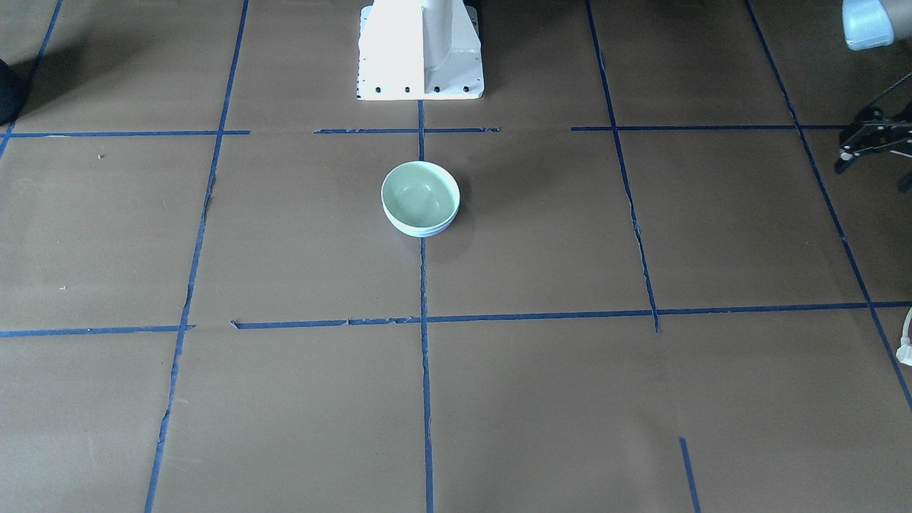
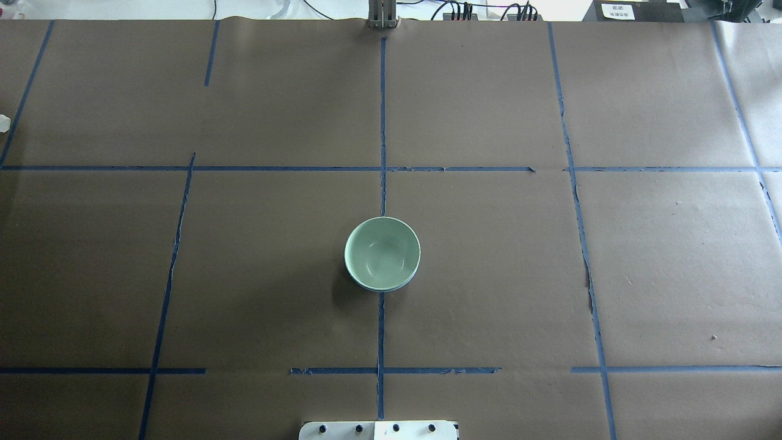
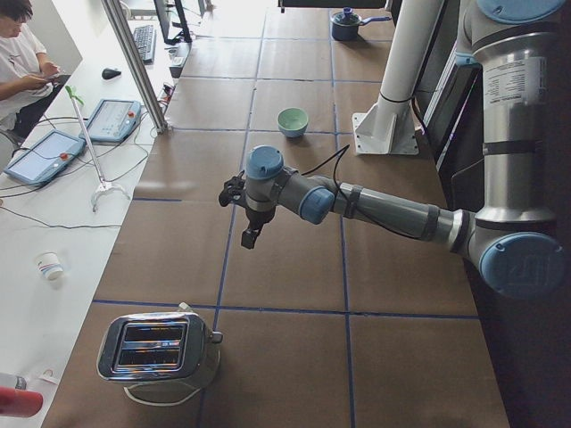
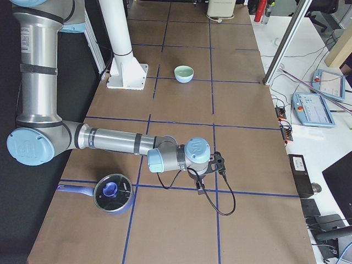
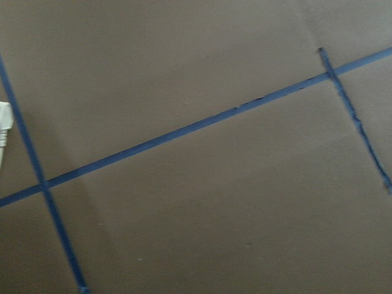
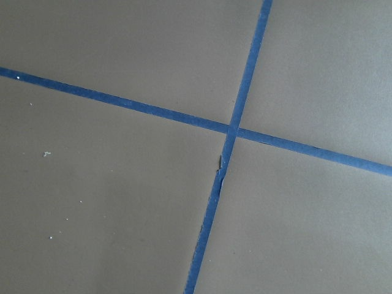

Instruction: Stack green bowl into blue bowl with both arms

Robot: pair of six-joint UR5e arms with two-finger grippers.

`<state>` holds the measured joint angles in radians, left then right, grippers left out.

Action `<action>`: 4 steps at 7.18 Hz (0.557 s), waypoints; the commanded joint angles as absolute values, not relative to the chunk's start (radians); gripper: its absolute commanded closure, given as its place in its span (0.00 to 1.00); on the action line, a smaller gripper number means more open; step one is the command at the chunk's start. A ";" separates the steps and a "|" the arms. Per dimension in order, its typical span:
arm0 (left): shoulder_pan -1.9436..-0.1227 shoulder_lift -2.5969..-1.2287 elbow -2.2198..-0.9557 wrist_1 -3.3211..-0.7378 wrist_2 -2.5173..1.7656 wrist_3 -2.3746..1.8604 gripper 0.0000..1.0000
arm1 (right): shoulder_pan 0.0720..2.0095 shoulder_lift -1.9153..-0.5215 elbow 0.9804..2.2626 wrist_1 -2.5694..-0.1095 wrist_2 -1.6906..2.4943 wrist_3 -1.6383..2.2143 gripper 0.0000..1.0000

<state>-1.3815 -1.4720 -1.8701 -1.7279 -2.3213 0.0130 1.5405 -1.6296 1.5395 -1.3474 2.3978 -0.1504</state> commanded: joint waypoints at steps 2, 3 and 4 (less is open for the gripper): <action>-1.493 -1.488 -1.845 -1.472 -2.411 0.152 0.00 | 1.578 -1.554 1.543 -1.545 2.390 -0.296 0.00; -1.494 -1.474 -1.844 -1.442 -2.419 0.153 0.00 | 1.577 -1.548 1.549 -1.545 2.391 -0.296 0.00; -1.493 -1.429 -1.850 -1.447 -2.418 0.155 0.00 | 1.565 -1.549 1.554 -1.548 2.396 -0.296 0.00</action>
<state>-1.4909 -1.4678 -1.8464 -1.4629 -2.4085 0.1518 1.5731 -1.5523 1.5479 -1.5406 2.3921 -0.2936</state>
